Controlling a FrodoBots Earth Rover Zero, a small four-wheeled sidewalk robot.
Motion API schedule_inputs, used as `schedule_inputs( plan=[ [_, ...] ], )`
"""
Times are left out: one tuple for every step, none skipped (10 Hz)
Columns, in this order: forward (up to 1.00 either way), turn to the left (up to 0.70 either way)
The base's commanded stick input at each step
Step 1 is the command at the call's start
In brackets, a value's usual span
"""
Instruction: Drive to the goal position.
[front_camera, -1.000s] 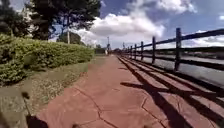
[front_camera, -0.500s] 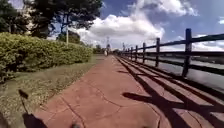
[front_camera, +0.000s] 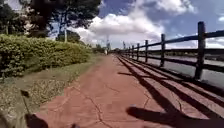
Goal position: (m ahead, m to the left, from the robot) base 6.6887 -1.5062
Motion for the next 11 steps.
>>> schedule_inputs(
  plan=[
    [0.85, -0.34],
    [0.85, -0.09],
    [0.85, 0.00],
    [0.85, 0.00],
    [0.85, 0.00],
    [0.85, 0.00],
    [0.85, 0.00],
    [0.85, 0.00],
    [0.85, 0.00],
    [0.85, 0.00],
    [0.85, 0.00]
  ],
)
